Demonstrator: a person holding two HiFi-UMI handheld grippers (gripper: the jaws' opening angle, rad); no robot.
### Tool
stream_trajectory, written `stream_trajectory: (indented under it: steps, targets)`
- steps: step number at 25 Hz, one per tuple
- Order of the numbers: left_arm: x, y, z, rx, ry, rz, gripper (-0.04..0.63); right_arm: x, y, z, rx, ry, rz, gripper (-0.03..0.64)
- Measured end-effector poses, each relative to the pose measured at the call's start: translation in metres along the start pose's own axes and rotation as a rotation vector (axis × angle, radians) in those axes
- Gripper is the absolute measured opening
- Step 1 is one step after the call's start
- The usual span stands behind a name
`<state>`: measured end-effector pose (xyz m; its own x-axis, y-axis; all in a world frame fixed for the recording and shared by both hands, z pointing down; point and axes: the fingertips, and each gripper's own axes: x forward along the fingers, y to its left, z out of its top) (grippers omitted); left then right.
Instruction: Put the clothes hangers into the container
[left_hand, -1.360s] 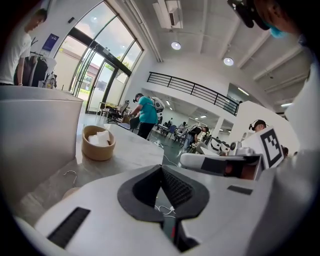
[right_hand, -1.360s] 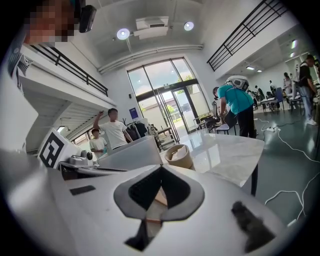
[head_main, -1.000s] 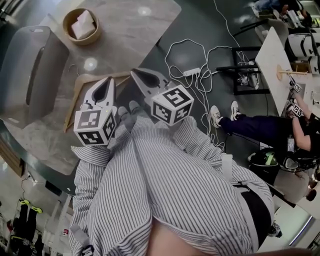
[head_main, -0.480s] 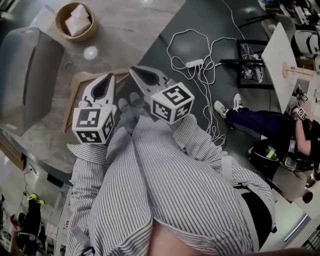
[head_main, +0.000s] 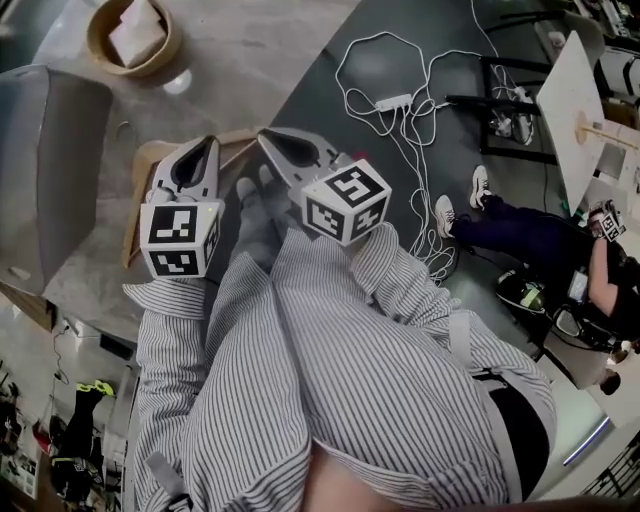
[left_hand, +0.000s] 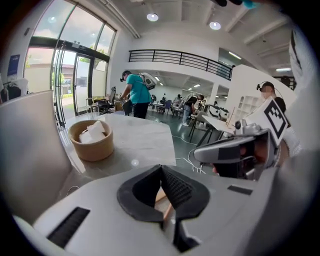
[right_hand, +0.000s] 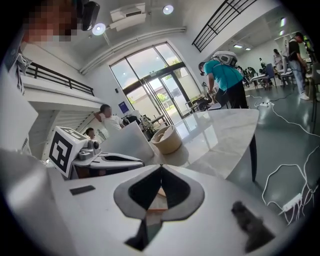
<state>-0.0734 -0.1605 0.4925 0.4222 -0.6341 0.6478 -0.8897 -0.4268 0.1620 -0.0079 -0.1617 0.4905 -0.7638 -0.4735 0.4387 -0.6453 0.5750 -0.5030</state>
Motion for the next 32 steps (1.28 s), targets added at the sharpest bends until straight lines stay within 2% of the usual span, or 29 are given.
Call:
stream_trajectory:
  steps: [6,17,23,26,29,32]
  targets:
    - [0.02,0.004,-0.009,0.081,0.078,-0.013,0.011,0.001,-0.016,-0.011,0.049,0.025,-0.016,0.015]
    - [0.044,-0.006,-0.022,0.207,0.145,-0.127,0.012,0.006,-0.035,-0.026,0.1,0.041,-0.032,0.015]
    - [0.055,-0.01,-0.04,0.302,0.215,-0.156,0.014,0.009,-0.04,-0.037,0.129,0.05,-0.053,0.015]
    - [0.063,-0.011,-0.046,0.324,0.23,-0.175,0.068,0.012,-0.043,-0.04,0.149,0.042,-0.064,0.015]
    - [0.07,-0.015,-0.052,0.335,0.246,-0.191,0.079,0.012,-0.044,-0.043,0.16,0.04,-0.065,0.015]
    - [0.077,-0.019,-0.06,0.363,0.275,-0.213,0.116,0.011,-0.047,-0.051,0.175,0.047,-0.069,0.015]
